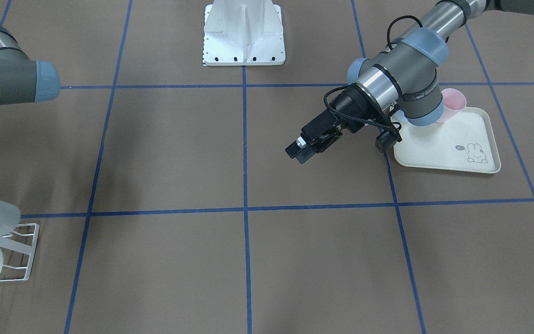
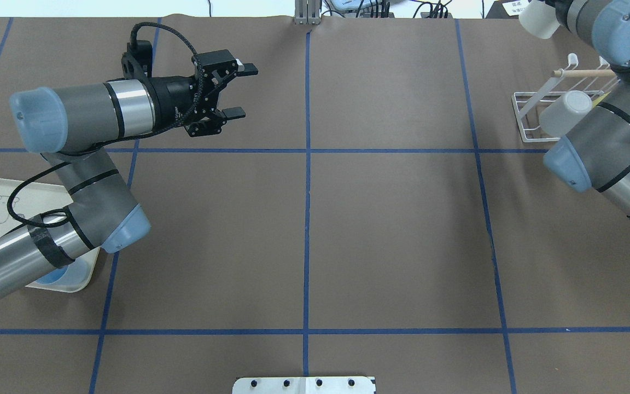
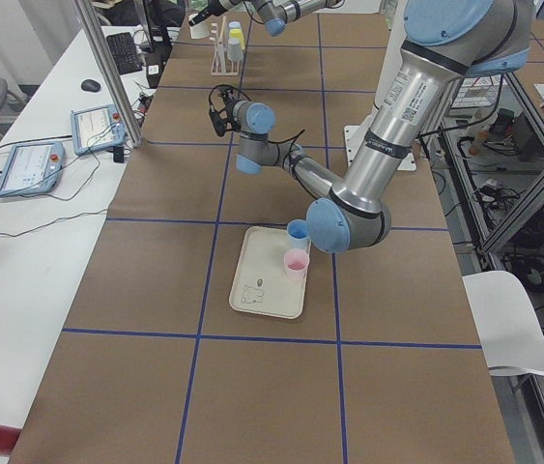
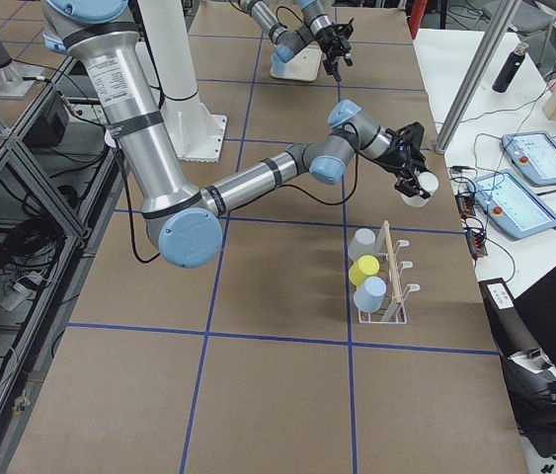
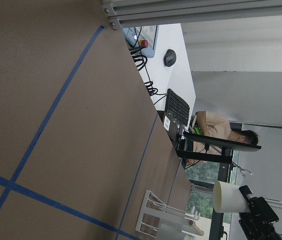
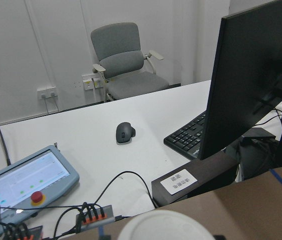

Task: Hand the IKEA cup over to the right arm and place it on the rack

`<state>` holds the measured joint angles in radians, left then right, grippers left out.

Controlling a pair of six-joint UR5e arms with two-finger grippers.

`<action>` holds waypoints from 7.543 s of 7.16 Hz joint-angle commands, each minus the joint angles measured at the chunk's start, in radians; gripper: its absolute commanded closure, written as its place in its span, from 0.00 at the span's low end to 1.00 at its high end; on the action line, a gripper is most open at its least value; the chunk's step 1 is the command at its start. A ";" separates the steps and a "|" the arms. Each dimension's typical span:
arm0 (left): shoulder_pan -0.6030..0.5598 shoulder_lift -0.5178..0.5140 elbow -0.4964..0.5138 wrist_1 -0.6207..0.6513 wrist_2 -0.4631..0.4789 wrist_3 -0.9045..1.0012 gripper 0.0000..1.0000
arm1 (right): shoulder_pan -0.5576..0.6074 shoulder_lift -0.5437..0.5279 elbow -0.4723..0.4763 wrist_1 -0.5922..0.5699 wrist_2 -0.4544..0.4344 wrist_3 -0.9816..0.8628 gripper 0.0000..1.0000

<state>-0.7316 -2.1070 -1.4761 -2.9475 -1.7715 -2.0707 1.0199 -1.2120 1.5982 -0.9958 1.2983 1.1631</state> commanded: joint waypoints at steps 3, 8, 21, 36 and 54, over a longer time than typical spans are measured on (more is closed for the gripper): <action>0.003 0.001 0.005 0.010 0.001 0.006 0.00 | -0.001 -0.050 -0.049 0.017 -0.045 -0.017 0.94; 0.003 -0.001 0.002 0.010 0.003 0.006 0.00 | -0.001 -0.050 -0.182 0.152 -0.056 -0.016 0.93; -0.050 0.072 -0.015 0.007 -0.035 0.070 0.00 | -0.043 -0.119 -0.081 0.192 -0.065 -0.003 0.00; -0.331 0.780 -0.187 0.474 -0.476 1.225 0.00 | -0.110 -0.260 0.147 0.195 0.087 0.004 0.00; -0.367 0.672 -0.398 0.613 -0.555 0.958 1.00 | -0.205 -0.250 0.242 0.192 0.142 0.143 0.00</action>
<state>-1.0974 -1.3440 -1.8783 -2.3389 -2.2880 -0.9788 0.8396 -1.4634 1.8082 -0.8034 1.4092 1.2271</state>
